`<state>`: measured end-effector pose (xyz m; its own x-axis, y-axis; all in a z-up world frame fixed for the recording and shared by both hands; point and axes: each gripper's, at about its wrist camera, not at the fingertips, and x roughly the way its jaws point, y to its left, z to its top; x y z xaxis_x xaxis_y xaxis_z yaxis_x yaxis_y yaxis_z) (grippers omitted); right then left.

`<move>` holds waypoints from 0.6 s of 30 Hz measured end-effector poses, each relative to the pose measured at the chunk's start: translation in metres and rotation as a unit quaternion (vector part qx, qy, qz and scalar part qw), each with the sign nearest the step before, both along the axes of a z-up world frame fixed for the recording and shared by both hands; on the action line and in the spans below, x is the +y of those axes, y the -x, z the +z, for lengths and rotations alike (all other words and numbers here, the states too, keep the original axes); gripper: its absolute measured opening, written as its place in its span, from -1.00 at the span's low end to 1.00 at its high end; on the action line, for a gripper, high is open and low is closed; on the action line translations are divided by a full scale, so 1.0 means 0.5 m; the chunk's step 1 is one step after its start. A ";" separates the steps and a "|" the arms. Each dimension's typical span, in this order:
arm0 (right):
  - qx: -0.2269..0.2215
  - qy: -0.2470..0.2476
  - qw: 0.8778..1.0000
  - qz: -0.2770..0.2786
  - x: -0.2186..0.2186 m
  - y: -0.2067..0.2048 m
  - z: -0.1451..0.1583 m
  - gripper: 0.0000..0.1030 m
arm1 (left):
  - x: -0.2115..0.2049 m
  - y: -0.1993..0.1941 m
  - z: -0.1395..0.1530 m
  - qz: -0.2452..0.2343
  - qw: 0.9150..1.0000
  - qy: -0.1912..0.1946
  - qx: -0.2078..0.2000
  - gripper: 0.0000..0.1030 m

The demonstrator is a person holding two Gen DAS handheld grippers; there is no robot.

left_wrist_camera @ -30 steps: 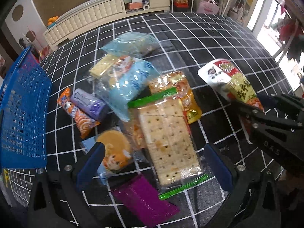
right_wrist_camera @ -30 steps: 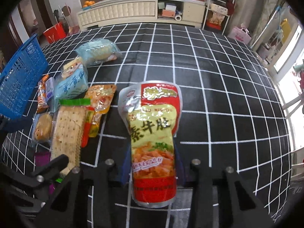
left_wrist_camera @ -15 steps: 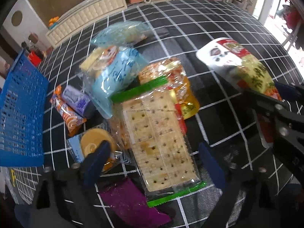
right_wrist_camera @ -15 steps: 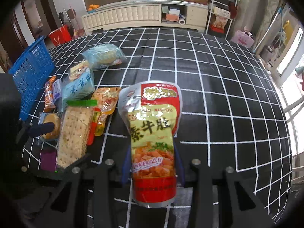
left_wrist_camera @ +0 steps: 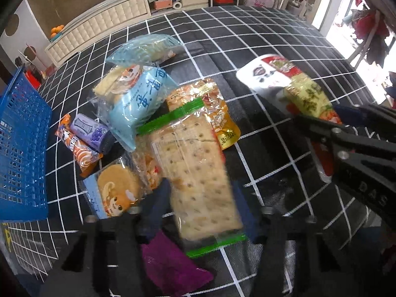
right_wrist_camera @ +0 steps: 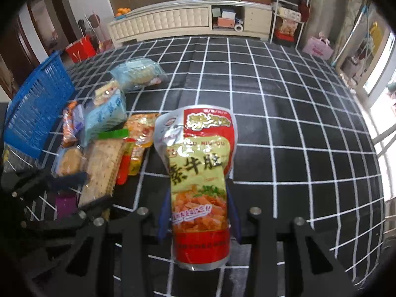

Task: Organize snacks

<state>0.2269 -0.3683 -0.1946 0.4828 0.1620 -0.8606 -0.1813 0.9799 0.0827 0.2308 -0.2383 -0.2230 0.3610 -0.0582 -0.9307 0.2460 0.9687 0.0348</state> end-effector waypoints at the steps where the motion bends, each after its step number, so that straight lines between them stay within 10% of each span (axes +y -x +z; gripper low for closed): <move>1: 0.001 -0.008 1.000 -0.004 -0.002 -0.001 0.003 -0.13 | 0.002 0.003 0.010 -0.005 1.000 0.003 -0.008 -0.58; 18: -0.022 0.000 1.000 -0.001 0.089 0.025 0.079 -0.13 | 0.130 0.034 0.126 -0.009 0.996 0.059 -0.066 -0.96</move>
